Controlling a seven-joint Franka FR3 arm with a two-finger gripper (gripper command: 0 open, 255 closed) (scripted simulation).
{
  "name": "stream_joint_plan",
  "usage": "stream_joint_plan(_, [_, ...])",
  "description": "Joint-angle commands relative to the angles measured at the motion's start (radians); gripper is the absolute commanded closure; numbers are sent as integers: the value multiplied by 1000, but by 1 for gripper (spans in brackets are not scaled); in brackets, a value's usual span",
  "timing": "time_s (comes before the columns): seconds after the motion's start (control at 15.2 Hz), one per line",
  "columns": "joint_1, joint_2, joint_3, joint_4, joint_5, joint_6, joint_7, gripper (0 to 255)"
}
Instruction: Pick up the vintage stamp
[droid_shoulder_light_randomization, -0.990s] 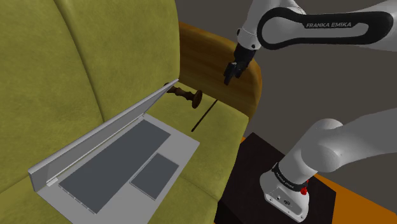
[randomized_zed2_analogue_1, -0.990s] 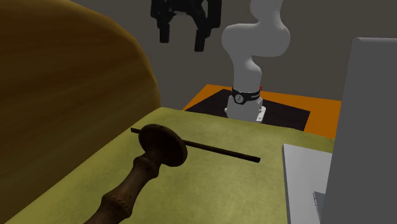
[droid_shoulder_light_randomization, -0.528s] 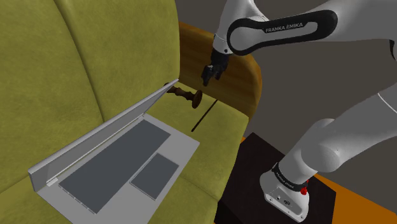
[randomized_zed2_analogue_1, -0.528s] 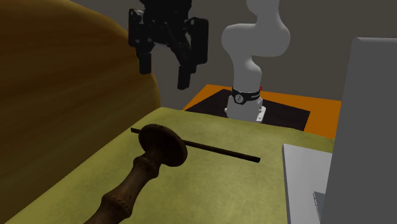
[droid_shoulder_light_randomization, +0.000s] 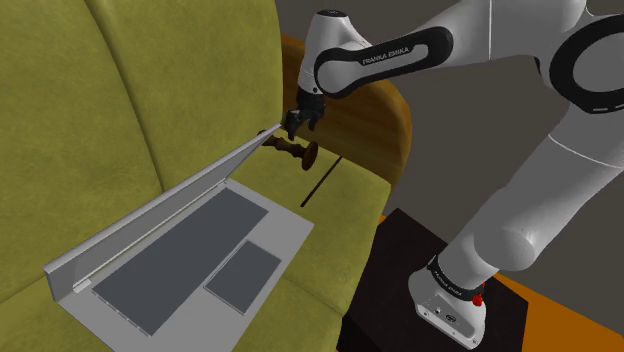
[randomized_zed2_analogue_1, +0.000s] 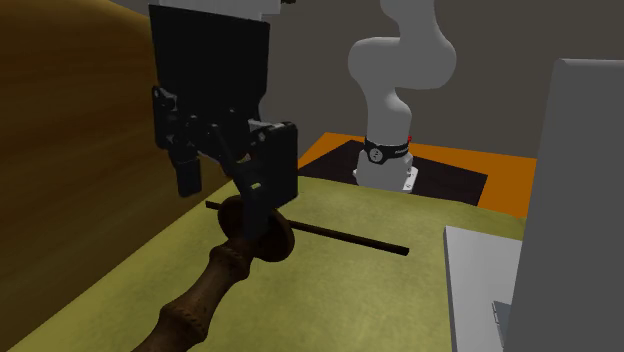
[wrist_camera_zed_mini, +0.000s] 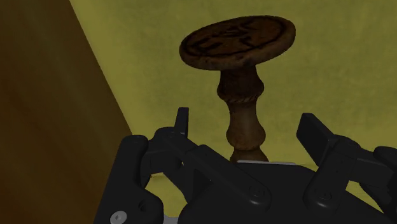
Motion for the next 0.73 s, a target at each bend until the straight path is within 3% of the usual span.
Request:
stream_joint_plan(0.0, [6, 80, 4, 63, -17, 15, 21, 0])
stream_joint_plan(0.2, [18, 180, 5, 152, -38, 24, 45, 0])
stream_joint_plan(0.66, [22, 226, -1, 116, -58, 105, 64, 0])
